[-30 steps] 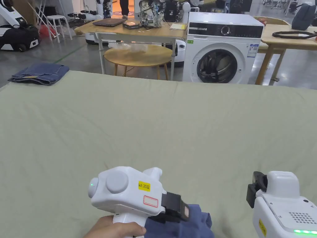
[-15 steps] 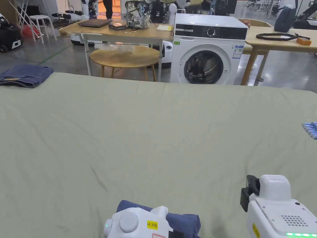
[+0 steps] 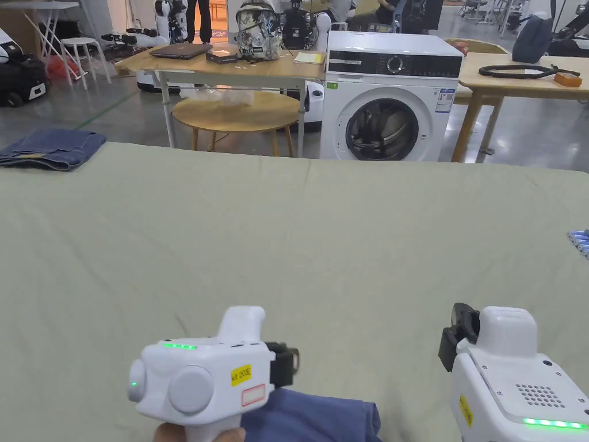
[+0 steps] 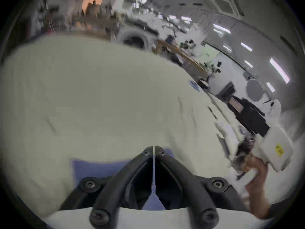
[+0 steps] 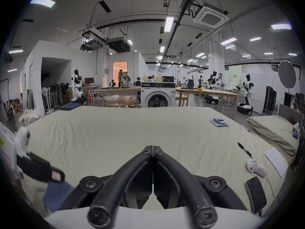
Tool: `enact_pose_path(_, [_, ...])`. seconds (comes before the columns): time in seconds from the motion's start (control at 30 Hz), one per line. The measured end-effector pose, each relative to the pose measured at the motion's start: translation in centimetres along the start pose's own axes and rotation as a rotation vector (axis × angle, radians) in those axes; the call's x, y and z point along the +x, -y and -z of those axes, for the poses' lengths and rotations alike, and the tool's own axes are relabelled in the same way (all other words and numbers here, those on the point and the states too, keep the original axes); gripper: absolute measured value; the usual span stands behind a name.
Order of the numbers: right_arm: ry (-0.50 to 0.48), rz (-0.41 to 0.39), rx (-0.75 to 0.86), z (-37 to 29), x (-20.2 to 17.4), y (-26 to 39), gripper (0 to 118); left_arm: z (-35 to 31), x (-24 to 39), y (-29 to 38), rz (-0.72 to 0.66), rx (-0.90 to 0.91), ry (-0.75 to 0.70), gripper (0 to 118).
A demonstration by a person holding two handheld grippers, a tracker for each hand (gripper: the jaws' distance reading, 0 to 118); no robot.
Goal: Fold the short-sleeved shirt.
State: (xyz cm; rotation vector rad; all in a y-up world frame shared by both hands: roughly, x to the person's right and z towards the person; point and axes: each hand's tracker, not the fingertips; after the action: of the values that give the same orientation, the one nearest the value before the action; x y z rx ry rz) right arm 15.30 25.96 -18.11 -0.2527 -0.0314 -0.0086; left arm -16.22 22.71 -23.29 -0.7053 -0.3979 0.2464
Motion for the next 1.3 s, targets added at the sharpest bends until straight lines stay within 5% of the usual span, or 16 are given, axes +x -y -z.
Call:
enact_pose_path(0.3, [0.006, 0.045, 0.107, 0.3, -2.1, -1.6, 0, -5.8, -3.0, -1.3, 0.209, 0.511, -0.404, 0])
enact_pose_path(0.5, [0.017, 0.048, 0.150, 0.4, -2.6, -2.4, 0, -7.1, -4.4, -0.9, 0.135, 0.647, -0.518, 0])
enact_pose_path(0.8, [-0.083, 0.036, -0.054, -1.3, -2.3, -0.3, 0, -8.5, -5.3, -0.5, 0.102, 0.590, -0.464, 0])
enact_pose_path(1.1, [-0.245, -0.104, -0.344, -2.7, -7.0, 8.0, 0, -7.8, -6.9, 1.1, 0.097, 0.481, -0.430, 0])
enact_pose_path(1.3, [-0.205, -0.141, -0.490, 1.1, -8.3, 11.7, 0, -8.0, -7.7, 2.7, 0.044, 0.387, -0.388, 0])
